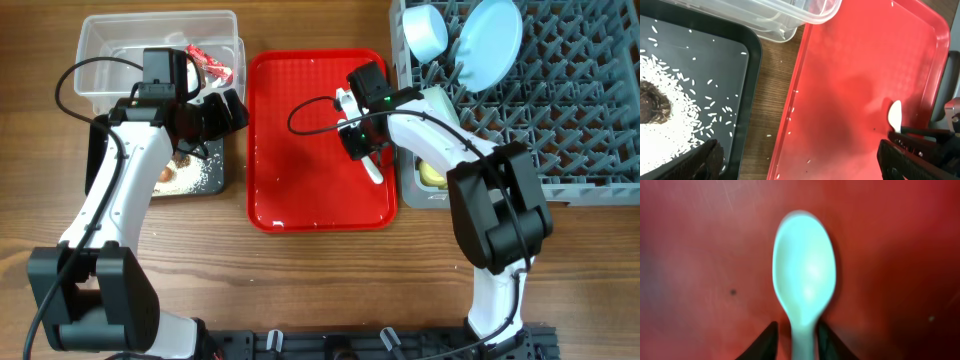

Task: Sort waste into correct bins and load items into the dishwasher rack
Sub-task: 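Reach the right gripper to the white spoon and grasp it, then carry the white spoon right and drop it into the rack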

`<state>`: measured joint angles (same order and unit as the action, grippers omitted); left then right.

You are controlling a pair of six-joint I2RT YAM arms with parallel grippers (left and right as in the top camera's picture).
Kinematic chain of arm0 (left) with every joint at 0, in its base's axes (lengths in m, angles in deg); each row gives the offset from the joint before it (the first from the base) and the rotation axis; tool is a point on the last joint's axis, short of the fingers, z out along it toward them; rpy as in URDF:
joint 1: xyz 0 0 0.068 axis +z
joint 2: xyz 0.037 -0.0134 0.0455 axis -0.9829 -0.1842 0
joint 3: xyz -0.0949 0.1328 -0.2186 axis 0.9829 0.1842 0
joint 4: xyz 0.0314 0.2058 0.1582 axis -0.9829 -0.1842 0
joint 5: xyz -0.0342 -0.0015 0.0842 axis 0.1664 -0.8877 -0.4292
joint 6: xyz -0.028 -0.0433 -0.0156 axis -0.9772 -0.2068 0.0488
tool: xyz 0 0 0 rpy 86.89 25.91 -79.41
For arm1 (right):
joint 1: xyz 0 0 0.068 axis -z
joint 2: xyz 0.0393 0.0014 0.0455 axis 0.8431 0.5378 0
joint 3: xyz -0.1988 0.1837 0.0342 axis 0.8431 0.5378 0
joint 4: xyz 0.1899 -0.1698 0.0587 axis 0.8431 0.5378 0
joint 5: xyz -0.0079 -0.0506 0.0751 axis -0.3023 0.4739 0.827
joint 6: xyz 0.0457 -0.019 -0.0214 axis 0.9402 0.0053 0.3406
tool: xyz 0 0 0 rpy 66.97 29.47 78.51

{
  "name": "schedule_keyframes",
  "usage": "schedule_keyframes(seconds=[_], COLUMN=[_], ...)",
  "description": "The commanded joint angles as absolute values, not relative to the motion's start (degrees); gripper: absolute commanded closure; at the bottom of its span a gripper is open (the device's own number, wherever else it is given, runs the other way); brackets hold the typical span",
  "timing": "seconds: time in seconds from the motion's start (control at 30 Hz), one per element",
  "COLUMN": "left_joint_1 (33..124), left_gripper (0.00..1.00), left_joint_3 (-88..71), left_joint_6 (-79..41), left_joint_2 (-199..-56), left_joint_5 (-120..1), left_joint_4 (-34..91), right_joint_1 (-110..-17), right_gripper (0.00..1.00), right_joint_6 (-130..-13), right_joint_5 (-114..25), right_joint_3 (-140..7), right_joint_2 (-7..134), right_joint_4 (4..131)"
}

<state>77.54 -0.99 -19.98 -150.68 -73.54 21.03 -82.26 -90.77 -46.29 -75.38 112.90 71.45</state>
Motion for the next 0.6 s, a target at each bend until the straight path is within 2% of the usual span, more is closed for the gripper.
schedule_keyframes(seconds=[0.0,0.1,0.37,0.57], left_joint_1=[77.8,77.8,77.8,77.8], left_gripper=[0.0,0.0,0.0,0.0], left_joint_3=[-0.95,-0.95,-0.95,-0.95], left_joint_6=[-19.89,-19.89,-19.89,-19.87], left_joint_2=[-149.63,-149.63,-149.63,-149.63], left_joint_5=[-73.47,-73.47,-73.47,-73.45], left_joint_4=[21.17,21.17,21.17,21.17], right_joint_1=[-82.24,-82.24,-82.24,-81.5], right_gripper=[0.83,0.95,0.96,0.95], right_joint_6=[-91.34,-91.32,-89.68,-86.79], right_joint_5=[-45.33,-45.35,-45.3,-45.35], right_joint_3=[-73.72,-73.72,-78.73,-81.48], right_joint_2=[116.44,116.44,114.39,101.86], right_joint_4=[71.56,71.49,77.04,80.63])
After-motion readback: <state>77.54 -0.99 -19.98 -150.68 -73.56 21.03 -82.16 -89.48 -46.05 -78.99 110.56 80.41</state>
